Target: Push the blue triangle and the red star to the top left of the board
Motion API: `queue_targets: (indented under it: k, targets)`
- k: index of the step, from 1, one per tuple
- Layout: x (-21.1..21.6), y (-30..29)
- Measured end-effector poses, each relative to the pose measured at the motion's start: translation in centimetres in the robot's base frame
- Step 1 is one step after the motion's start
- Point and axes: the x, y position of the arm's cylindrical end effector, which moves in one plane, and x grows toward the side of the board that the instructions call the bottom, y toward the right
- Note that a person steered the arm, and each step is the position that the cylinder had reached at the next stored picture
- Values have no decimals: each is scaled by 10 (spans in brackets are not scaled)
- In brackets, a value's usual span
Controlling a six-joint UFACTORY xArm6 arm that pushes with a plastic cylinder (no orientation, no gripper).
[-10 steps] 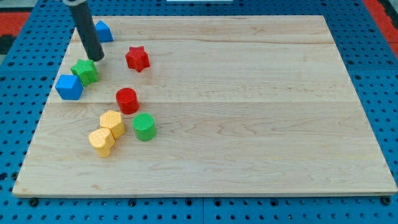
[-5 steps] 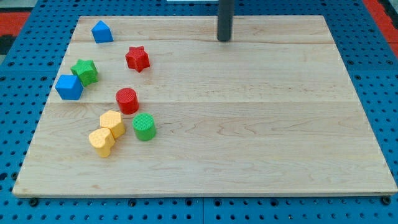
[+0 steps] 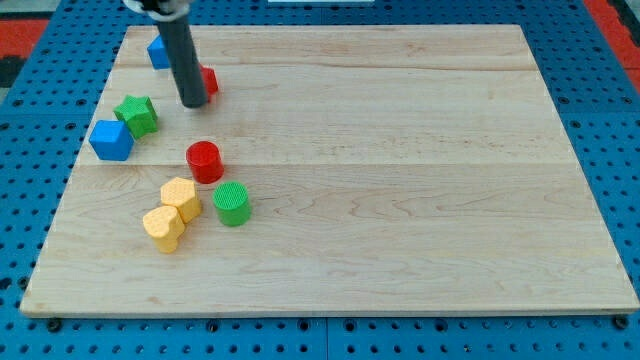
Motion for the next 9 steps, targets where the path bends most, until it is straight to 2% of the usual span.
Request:
queue_targets:
  k: [1, 2, 3, 4, 5, 6, 7, 8, 9]
  targets:
    - [-43, 19]
    - [12, 111]
    - [104, 76]
    - [115, 51]
    - [131, 171]
    - [225, 198]
    - [287, 103]
    - [247, 52]
    - [188, 42]
